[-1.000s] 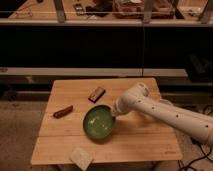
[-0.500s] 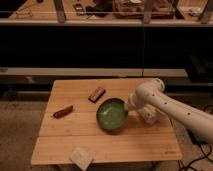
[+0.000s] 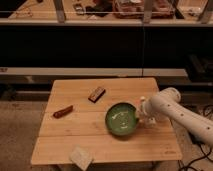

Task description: Drag the ceramic bowl in a circle

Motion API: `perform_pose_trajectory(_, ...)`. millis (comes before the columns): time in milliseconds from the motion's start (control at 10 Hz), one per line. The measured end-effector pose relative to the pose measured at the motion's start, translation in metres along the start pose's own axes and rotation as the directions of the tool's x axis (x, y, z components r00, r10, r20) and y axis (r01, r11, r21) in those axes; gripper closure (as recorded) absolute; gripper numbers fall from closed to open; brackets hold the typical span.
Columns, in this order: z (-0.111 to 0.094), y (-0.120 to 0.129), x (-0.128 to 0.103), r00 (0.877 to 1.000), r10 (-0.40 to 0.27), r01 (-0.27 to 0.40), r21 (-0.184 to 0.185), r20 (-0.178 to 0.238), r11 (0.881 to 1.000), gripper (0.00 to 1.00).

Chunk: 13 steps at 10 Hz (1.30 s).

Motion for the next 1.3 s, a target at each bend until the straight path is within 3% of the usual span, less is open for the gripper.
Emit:
perform_pose_trajectory(300, 0.0, -0.005, -0.049, 0.999, 0.009, -0.009, 0.002, 0.031, 1.0, 1.0)
perform_pose_trajectory(500, 0.008, -0.034, -0.081, 0.996, -0.045, 0.043, 0.028, 0.072, 0.999, 1.0)
perform_pose_trajectory(700, 0.017, -0.069, -0.093, 0.988, -0.114, 0.108, 0.064, 0.101, 0.992, 1.0)
perform_pose_trajectory(1000, 0.032, -0.123, -0.084, 0.963, -0.241, 0.226, 0.121, 0.122, 0.966, 1.0)
perform_pose_trajectory(1300, 0.045, -0.173, -0.041, 0.927, -0.362, 0.343, 0.17, 0.098, 0.924, 1.0)
